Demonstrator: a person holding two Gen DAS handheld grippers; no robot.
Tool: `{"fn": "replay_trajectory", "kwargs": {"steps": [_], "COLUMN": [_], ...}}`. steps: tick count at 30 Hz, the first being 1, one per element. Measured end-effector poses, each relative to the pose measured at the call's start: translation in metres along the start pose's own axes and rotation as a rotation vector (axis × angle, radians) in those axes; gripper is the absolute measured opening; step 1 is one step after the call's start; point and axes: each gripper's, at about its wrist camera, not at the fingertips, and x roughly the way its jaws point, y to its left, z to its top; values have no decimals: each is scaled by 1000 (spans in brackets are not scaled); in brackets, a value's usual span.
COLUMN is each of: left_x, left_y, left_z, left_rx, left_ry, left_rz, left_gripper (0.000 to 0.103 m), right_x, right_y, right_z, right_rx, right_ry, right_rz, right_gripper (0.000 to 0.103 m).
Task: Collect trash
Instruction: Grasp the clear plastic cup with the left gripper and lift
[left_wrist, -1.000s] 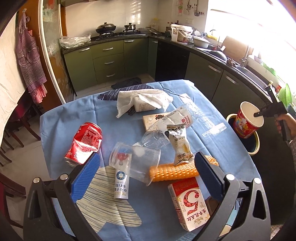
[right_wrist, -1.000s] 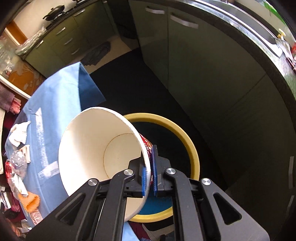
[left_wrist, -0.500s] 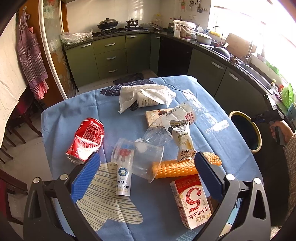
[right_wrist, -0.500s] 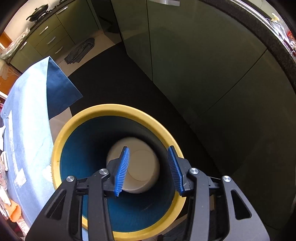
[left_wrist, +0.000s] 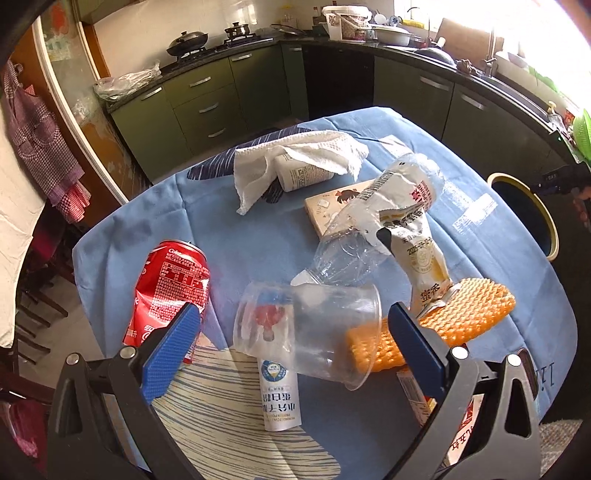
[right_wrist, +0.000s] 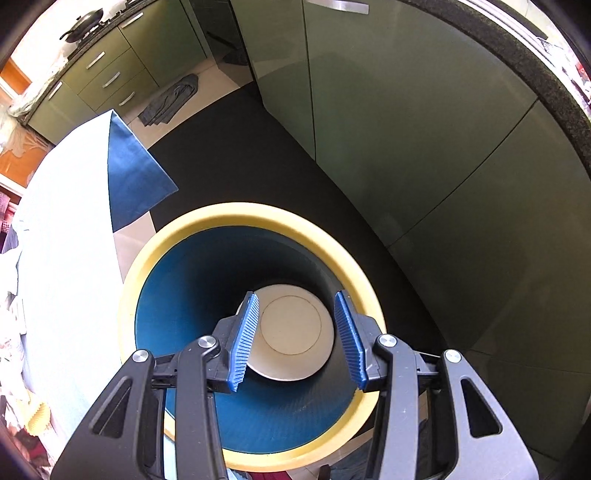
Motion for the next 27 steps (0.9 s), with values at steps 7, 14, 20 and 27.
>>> {"fn": "replay_trajectory", "kwargs": {"steps": [7, 14, 20, 27], "left_x": [16, 24, 13, -20], "left_y": [-12, -6, -1, 5], "left_z": [0, 0, 1, 17], "left_rx": [73, 54, 39, 26], "left_ry": [36, 48, 24, -49], "left_rz": [19, -15, -20, 13], "left_gripper": [97, 80, 79, 80], "right_x": [12, 17, 13, -10], "right_y": [13, 18, 20, 24], "right_z": [3, 3, 1, -7], "right_rx": [-13, -22, -17, -29], "right_ry": [10, 18, 5, -40], "right_rz": [12, 20, 38, 116], "right_gripper": [43, 43, 43, 43]}}
